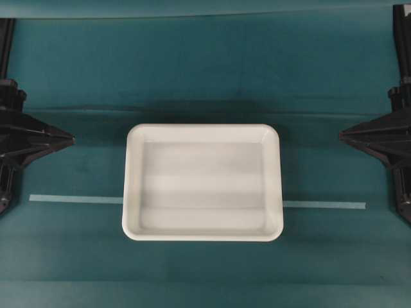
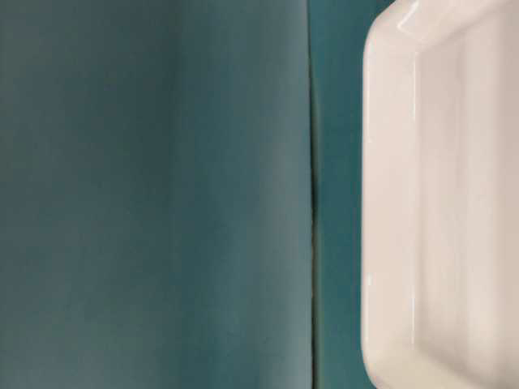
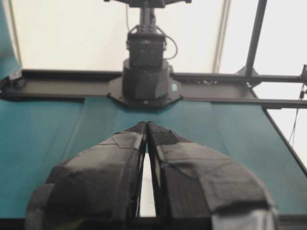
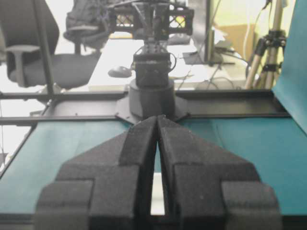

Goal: Lift the white case with both hands.
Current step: 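Move both grippers inward toward the left and right rims of the white tray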

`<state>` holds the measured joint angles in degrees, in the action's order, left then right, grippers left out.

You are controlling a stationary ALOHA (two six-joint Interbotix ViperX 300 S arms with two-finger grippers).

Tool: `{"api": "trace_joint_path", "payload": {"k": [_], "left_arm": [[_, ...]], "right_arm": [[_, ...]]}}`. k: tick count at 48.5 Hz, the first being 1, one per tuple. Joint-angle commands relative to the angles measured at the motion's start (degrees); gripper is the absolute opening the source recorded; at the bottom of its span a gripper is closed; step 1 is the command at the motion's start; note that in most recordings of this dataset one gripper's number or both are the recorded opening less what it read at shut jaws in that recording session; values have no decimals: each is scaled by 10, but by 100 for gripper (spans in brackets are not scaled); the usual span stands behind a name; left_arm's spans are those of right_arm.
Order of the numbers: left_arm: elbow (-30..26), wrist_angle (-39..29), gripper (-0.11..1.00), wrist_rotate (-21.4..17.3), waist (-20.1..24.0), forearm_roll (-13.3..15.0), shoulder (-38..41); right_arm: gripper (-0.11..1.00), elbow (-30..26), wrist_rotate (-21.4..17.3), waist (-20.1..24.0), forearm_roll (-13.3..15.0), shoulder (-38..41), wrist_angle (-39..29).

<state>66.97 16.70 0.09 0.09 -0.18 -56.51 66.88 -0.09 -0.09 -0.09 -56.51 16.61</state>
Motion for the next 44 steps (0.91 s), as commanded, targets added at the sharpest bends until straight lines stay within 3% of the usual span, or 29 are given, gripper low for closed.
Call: {"api": "trace_joint_path", "payload": {"k": [1,4,8,13,21,27,37,44], "left_arm": [[-18,4,14,35,-16,-5,32],[-25,4,9,62,-18,-6,43],[-28,4,-2,105,-18,-9,56],[-33,3,-3,156,-22,-9,62],[-40,3,-3,259,-22,-9,64],[-44,-2,-3,359,-23,-8,67],[-48,-48,-3,550,-22,-8,91],[-47,-56,-3,635,-17,-8,104]], "right_arm": [[9,0,-7,0,-4,9,4],[10,2,-12,-1,-26,18,1],[1,2,-34,0,-55,33,-4],[0,-2,-76,-1,-85,54,-12],[0,-18,-191,-4,-144,97,-48],[0,-23,-290,-6,-178,117,-90],[0,-23,-468,-10,-190,123,-155],[0,-22,-532,-21,-188,125,-165]]}}
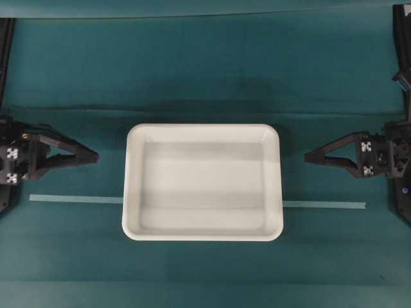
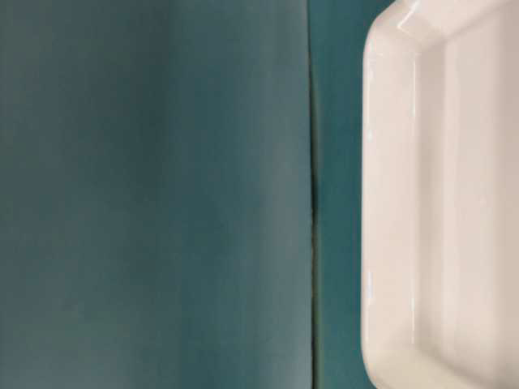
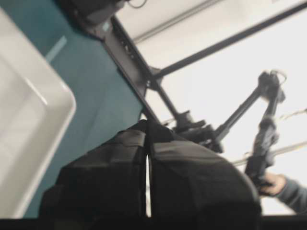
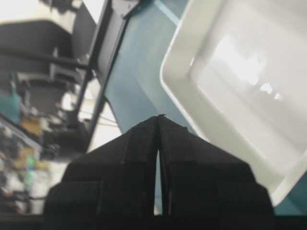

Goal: Lift the white case with both hands.
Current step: 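Move both grippers inward toward the left and right rims of the white tray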

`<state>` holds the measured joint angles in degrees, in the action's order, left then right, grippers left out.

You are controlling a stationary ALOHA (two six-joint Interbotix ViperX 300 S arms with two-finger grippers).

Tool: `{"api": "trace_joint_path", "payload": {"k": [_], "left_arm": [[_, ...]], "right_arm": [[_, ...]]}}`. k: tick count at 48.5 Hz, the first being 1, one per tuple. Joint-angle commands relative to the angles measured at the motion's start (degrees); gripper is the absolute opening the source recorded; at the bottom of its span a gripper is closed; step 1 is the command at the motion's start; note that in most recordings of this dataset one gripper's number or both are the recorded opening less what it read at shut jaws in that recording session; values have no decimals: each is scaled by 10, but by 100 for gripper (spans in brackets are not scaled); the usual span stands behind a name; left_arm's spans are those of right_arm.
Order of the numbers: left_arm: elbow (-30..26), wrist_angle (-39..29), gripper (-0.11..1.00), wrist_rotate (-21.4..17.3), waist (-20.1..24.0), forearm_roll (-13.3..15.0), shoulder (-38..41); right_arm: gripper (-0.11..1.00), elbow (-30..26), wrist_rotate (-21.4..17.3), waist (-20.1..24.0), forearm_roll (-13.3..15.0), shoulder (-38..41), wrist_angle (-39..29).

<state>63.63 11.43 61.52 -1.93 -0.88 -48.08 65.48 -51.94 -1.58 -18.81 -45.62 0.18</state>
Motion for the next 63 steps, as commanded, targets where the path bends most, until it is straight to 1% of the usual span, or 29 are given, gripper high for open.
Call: {"api": "trace_joint_path", "payload": {"k": [1,8,12,16,19,22,25,28,31,32,34,38,40,42,56,63], "left_arm": [[-12,-7,-3,27,4,-1,22],[-3,-40,-3,83,4,-2,35],[6,-49,-3,112,-3,-1,41],[20,-54,-3,124,-9,-1,45],[26,-56,-3,124,-9,-2,47],[28,-61,2,124,-8,-1,52],[28,-66,11,124,-8,-2,57],[26,-73,25,124,-9,-2,65],[25,-83,42,126,-8,-2,71],[25,-84,50,127,-8,-1,74],[24,-85,63,127,-9,-1,78],[25,-81,85,129,-9,-2,84],[28,-81,93,129,-10,-2,88],[33,-80,98,129,-9,-1,92],[69,-74,99,128,0,-3,149],[95,7,99,127,20,-4,185]], "right_arm": [[0,-8,-17,-9,-1,17,-2],[0,2,-44,-30,-2,29,-8],[0,5,-46,-39,1,40,-10],[0,8,-46,-42,3,51,-11],[1,8,-46,-41,3,59,-11],[6,7,-46,-41,3,67,-9],[15,6,-46,-41,3,73,-7],[30,6,-47,-42,3,80,-6],[46,4,-46,-41,3,85,-9],[52,4,-45,-42,3,87,-9],[63,4,-44,-41,4,91,-9],[83,4,-43,-40,4,92,-10],[90,5,-44,-40,4,94,-10],[93,6,-44,-40,4,96,-10],[94,25,-48,-39,4,130,-10],[94,42,-48,-28,4,151,10]]}}
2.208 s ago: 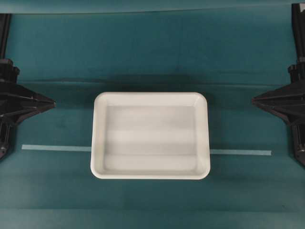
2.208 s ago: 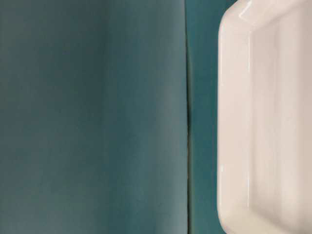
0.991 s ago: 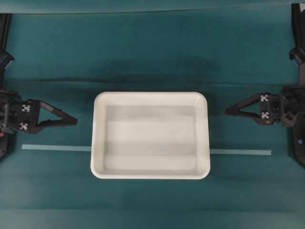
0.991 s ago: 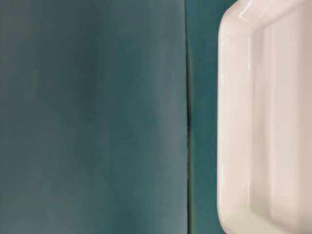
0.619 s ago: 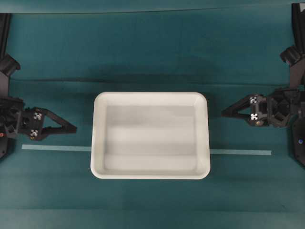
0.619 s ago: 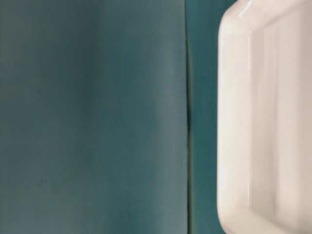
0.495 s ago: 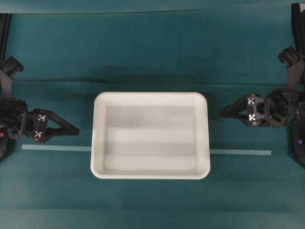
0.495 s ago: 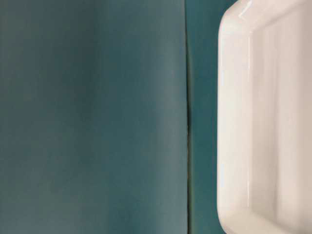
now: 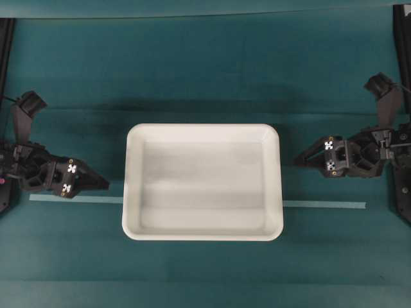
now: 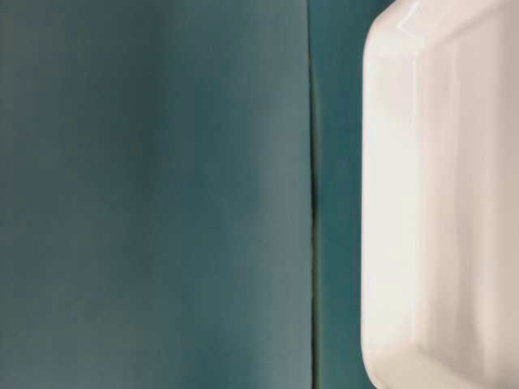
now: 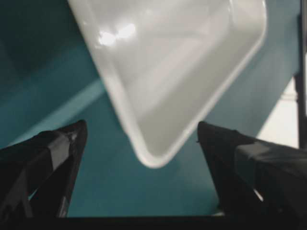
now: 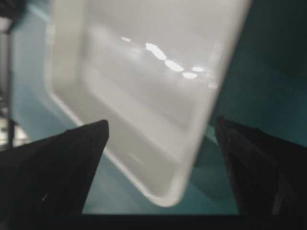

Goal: Lift the white case with both hands.
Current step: 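Move both grippers inward toward the left and right rims of the white tray, then open both grippers and position them over the tray's side rims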

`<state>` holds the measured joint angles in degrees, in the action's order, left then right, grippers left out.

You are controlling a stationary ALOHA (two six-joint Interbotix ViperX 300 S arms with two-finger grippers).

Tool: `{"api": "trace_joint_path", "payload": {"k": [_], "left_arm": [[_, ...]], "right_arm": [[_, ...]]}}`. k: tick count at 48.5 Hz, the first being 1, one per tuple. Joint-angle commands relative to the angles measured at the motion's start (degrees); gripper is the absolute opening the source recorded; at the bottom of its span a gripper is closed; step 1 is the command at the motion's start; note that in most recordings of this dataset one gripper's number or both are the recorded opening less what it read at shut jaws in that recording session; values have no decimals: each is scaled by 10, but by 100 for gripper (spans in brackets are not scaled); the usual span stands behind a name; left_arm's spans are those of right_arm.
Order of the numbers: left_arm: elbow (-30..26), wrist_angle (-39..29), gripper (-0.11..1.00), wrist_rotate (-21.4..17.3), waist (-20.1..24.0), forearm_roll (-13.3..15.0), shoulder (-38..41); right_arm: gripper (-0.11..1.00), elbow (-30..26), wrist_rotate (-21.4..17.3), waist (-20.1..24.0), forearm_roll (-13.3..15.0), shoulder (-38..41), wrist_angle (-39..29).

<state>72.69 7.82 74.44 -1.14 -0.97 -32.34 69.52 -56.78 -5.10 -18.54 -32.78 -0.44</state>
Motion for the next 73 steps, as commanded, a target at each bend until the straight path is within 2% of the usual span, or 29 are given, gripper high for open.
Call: {"api": "trace_joint_path", "payload": {"k": [1,9,22,28,36,46,57,73], "left_arm": [[7,54,99,-3,17,-3,33],[21,125,99,-4,27,-3,69],[18,192,99,-40,28,-3,129],[18,227,99,-43,33,-3,161],[14,278,99,-45,37,-2,210],[2,320,99,-46,38,-2,257],[-11,323,98,-48,39,-3,264],[-13,323,98,-48,39,-3,266]], "right_arm": [[94,5,0,11,1,29,27],[94,35,-11,34,-8,68,115],[94,61,-65,67,-7,154,281],[94,62,-92,76,2,193,323],[94,59,-111,94,7,236,360],[94,47,-123,96,7,270,402],[94,22,-126,97,15,294,406],[94,18,-133,100,15,309,406]]}}
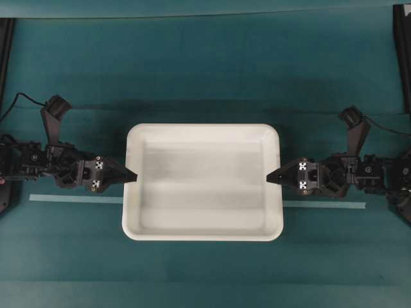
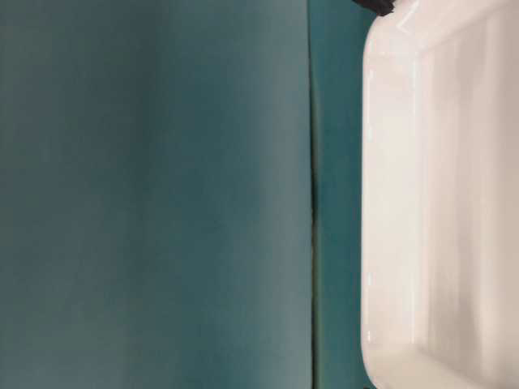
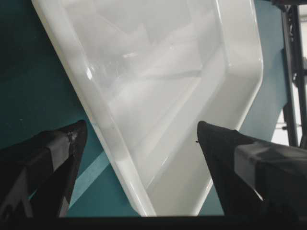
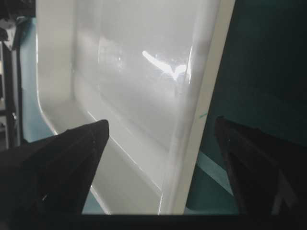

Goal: Lift the white case with both hands.
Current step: 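Open both grippers and position them over the tray's side rims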

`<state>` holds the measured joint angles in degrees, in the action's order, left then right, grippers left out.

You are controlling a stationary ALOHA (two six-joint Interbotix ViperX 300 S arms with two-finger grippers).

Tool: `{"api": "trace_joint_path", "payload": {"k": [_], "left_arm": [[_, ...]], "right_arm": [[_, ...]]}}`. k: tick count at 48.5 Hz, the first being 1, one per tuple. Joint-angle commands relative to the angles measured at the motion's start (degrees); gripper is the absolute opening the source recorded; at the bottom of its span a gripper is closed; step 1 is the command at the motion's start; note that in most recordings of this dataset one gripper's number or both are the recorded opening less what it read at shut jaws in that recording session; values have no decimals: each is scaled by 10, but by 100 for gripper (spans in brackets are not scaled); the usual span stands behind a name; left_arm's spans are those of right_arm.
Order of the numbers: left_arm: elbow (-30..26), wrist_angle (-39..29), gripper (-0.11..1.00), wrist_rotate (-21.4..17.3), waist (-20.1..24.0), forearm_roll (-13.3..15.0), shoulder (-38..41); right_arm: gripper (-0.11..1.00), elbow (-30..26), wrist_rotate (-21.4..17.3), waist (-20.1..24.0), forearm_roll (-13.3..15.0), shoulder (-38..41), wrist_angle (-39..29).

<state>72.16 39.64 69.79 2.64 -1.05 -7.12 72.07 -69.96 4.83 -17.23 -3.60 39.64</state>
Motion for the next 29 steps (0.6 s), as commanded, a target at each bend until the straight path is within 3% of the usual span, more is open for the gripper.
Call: {"api": "trace_joint_path", "payload": {"k": [1,29], "left_arm": [[-8,5,98,-2,0,-2,15],[-11,-3,95,-3,-4,-1,18]], "right_arm": [[94,-9,-1,1,3,18,5],[91,-18,-3,-1,-3,27,-9]]}}
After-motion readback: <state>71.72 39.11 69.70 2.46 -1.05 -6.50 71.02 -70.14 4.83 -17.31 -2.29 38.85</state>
